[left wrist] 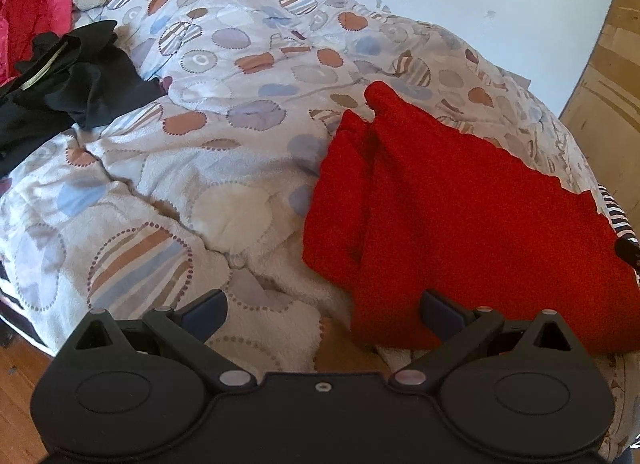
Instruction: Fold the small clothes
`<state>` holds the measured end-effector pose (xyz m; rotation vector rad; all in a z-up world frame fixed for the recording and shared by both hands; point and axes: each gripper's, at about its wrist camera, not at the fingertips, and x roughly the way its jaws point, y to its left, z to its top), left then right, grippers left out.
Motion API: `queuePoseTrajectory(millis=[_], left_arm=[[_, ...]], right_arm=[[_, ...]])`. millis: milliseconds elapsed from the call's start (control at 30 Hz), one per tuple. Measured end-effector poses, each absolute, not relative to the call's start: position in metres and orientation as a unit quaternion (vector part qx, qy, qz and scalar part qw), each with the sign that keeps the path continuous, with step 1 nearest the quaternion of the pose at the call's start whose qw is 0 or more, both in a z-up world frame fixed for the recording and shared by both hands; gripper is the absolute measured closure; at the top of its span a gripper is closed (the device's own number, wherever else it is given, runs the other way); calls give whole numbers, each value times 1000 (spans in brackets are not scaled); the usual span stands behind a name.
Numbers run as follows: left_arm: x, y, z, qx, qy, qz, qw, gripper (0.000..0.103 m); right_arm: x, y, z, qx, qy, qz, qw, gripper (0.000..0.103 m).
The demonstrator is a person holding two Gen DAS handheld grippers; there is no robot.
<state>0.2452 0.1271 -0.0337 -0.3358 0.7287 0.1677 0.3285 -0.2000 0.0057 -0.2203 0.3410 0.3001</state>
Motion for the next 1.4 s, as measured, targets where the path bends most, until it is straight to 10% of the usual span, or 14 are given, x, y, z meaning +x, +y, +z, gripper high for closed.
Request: queuePoseTrajectory(millis=[1400], left_arm=[[236,72,-68,-362,318,-41,875,1]], right_arm=[[249,-180,-81,-102,93,79,987,0]])
